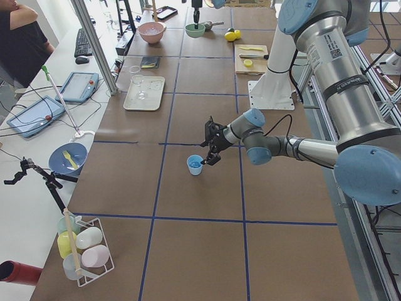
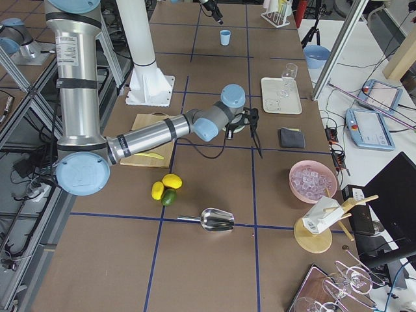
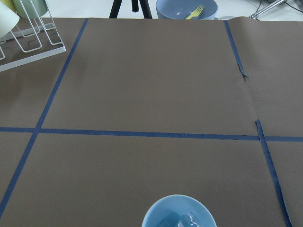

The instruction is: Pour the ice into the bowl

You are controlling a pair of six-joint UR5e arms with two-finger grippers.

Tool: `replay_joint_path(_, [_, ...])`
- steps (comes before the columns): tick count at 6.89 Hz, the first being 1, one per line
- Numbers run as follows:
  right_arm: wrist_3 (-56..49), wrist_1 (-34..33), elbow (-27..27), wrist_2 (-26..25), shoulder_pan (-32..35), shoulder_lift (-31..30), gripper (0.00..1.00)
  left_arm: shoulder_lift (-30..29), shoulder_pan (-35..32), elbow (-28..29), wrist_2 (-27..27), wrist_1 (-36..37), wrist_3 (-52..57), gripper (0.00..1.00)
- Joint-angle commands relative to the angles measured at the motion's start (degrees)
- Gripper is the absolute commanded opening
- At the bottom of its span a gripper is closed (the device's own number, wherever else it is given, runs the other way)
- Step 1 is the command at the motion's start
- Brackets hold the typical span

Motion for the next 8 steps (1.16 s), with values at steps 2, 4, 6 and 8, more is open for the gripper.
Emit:
replay_joint_path(2, [18.0, -5.1, 0.9, -7.4, -14.3, 14.1, 0.0, -1.9, 12.0, 7.7, 17.1, 0.8, -10.8, 1.0])
replay_joint_path(4, [19.6, -14.6, 0.3, -14.1, -21.1, 23.2, 0.0, -3.5, 15.0, 10.0, 21.3, 0.9, -13.6, 1.0])
replay_joint_path(6, [24.1, -15.2, -5.1, -19.2, -26.6, 31.2, 0.0, -8.7, 15.5, 16.5, 28.0, 0.8, -13.8, 1.0])
replay_joint_path(8, [25.5, -15.1, -11.6, -23.8, -29.6, 35.9, 0.0, -8.8, 15.3, 17.1, 33.1, 0.7, -13.8, 0.99])
